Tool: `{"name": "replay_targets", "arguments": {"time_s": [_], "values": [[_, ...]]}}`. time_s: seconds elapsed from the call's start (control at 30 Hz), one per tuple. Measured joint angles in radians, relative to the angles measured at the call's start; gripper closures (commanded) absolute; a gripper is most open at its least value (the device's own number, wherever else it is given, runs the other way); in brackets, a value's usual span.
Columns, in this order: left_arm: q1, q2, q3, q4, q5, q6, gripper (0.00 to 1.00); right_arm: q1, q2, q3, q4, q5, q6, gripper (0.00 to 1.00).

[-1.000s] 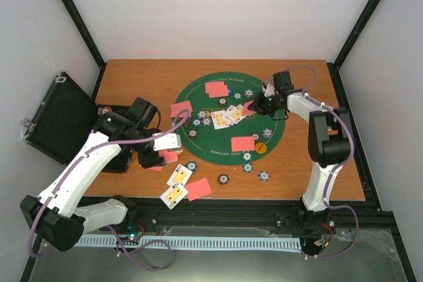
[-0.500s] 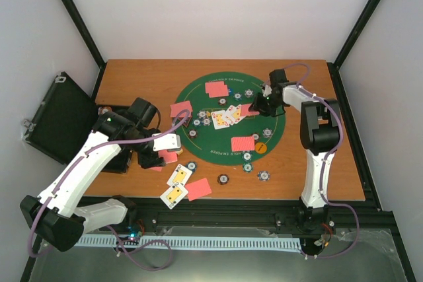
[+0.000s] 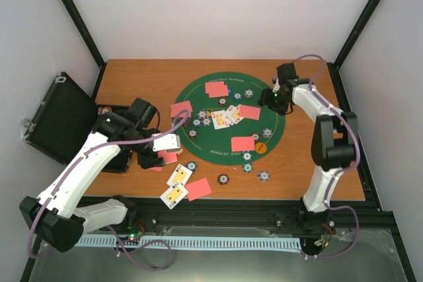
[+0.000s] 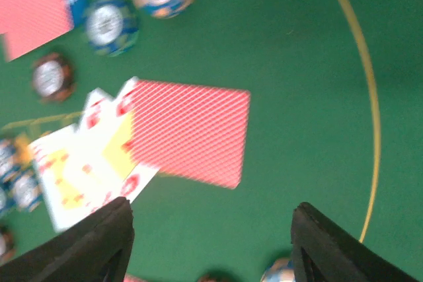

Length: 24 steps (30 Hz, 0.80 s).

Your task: Distribute texas hold em gaming equipment

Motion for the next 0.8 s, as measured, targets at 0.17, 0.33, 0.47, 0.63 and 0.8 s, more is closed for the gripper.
{"name": "replay_targets", "arguments": {"time_s": [0.17,0.33,0.47,0.63,0.8], "values": [[0.000,0.000,0.000,0.001,0.001,0.000,0.83,0.056,-0.275,-0.261,0.157,-0.173,0.105,0.11],[0.000,0.000,0.000,0.001,0.005,0.000,0.83,0.288,-0.444,-0.434,0.349,-0.307,0.246,0.08],[0.000,0.001,0.000,0.002,0.008,-0.001,0.84,0.468,-0.528,-0.541,0.526,-0.370,0.378,0.08],[0.000,0.008,0.001,0.002,0.016,-0.008,0.83,0.615,-0.555,-0.599,0.694,-0.377,0.505,0.09],[0.000,0.018,0.021,0.002,0.033,-0.016,0.83,0.716,-0.525,-0.604,0.822,-0.377,0.574,0.12]]}}
